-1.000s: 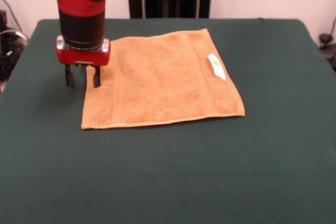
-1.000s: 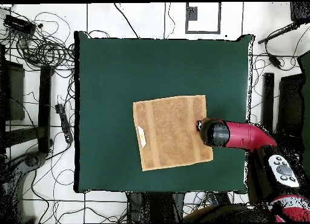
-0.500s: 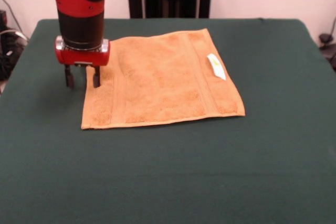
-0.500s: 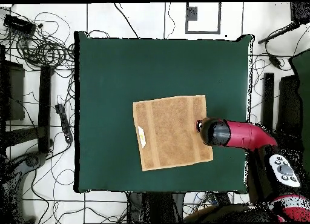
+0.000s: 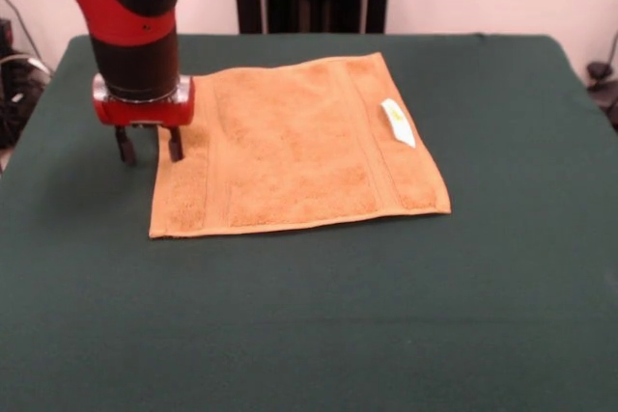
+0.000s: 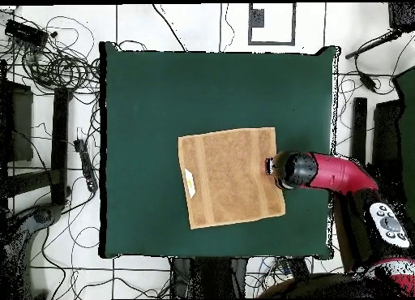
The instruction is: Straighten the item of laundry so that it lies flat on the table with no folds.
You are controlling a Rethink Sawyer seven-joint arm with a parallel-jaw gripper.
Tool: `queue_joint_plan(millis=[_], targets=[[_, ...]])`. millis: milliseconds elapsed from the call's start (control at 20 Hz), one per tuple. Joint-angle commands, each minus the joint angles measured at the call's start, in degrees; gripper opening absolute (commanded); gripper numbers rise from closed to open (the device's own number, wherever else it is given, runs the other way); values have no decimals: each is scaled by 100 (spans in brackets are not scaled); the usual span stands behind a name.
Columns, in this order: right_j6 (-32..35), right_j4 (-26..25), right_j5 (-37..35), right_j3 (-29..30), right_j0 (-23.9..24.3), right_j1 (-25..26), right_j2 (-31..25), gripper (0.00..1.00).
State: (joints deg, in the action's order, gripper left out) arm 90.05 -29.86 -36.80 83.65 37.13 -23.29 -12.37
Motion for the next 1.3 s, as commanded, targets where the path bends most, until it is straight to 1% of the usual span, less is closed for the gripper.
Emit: queue_joint_plan(millis=[50,200,600,750,850,1100,1200,1300], targets=[[-1455,-644,305,-1039,161,866,-759,100],[-1348,-738,242,-945,121,786,-797,100],[-951,-932,351,-660,29,620,-793,100],[-840,-928,366,-604,-11,580,-779,100],[-701,-896,388,-456,-22,459,-726,100],[-434,-752,243,70,-108,-87,-631,100],[-411,-616,196,346,-53,-349,-704,100],[-441,-316,20,936,78,-1055,-840,100]])
